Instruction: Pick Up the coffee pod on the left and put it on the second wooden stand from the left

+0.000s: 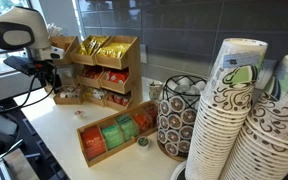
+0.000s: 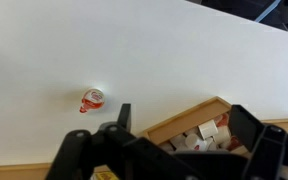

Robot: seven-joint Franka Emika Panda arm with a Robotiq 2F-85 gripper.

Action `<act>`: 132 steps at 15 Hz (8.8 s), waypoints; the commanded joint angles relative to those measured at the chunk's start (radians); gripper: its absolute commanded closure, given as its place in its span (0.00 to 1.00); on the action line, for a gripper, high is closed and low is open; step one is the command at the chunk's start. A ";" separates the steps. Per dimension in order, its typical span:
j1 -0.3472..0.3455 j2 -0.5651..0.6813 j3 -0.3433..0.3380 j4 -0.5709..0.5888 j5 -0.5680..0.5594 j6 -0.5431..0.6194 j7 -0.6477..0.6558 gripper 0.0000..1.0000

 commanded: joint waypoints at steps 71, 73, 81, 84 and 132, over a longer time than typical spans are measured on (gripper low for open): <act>-0.195 0.314 -0.115 -0.130 1.297 0.162 -0.954 0.99; -0.191 0.296 -0.093 -0.141 1.341 0.147 -0.970 0.99; -0.192 0.349 -0.036 -0.123 1.495 0.101 -0.995 0.99; -0.191 0.366 -0.026 -0.123 1.542 0.107 -0.987 0.99; -0.199 0.339 0.024 -0.123 1.249 0.336 -0.712 0.00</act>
